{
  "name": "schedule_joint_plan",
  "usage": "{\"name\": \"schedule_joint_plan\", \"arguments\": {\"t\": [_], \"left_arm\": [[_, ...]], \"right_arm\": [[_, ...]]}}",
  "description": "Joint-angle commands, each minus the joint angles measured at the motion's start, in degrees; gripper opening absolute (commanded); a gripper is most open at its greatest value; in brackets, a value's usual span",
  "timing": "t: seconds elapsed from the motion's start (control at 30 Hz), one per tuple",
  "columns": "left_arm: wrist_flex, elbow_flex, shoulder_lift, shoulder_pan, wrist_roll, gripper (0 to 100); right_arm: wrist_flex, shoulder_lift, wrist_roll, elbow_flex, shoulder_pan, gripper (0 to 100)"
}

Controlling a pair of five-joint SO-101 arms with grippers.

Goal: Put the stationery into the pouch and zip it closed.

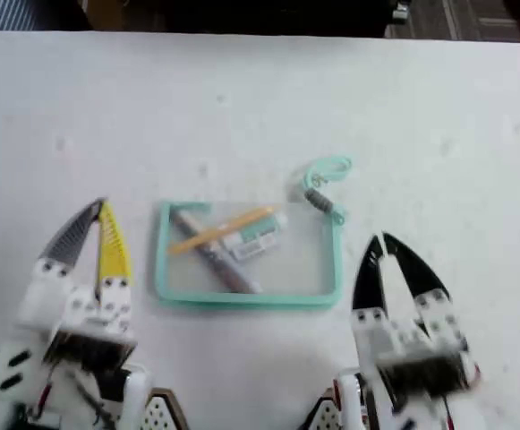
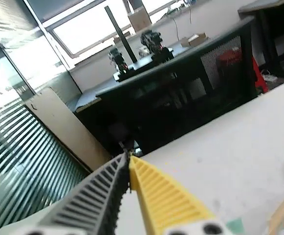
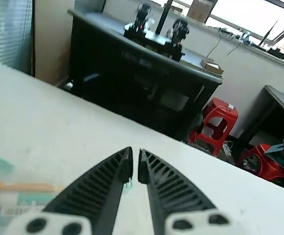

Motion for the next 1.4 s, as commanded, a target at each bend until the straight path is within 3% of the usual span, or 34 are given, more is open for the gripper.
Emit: {"name": "schedule_joint_plan", "arguments": {"t": [0.0,0.17,0.37,0.47,0.57,0.7,0.87,1.13,1.37], "left_arm": [[-11.34,17.41,0.4,-1.19,-0.26,2],[-15.03,29.71,0.4,-7.34,1.23,7],[-14.86,39.12,0.4,-8.04,21.01,12],[-14.51,41.76,0.4,-7.96,24.0,13],[-13.36,41.67,0.4,-7.87,23.65,13],[-12.31,41.67,0.4,-7.69,23.03,13],[-7.03,41.67,0.4,-7.69,13.71,13],[3.08,41.67,0.4,-7.69,20.66,13],[13.36,41.67,0.4,-7.78,20.84,12]], "right_arm": [[-9.36,-0.22,5.19,14.77,0.04,2.2],[-20.18,-0.22,5.45,29.19,0.22,2.2],[-33.27,-0.22,5.45,43.08,0.22,2.2],[-36.7,-0.04,5.36,48.88,-0.13,2.2],[-35.3,-0.04,1.49,48.7,-0.4,2.1],[-34.86,0.13,-10.11,48.7,-0.31,2.2],[-29.76,0.22,-19.25,48.7,-0.13,2.2],[-17.63,0.13,-19.69,48.7,0.04,2.2],[-5.67,0.04,-20.04,48.7,-0.31,2.2]]}}
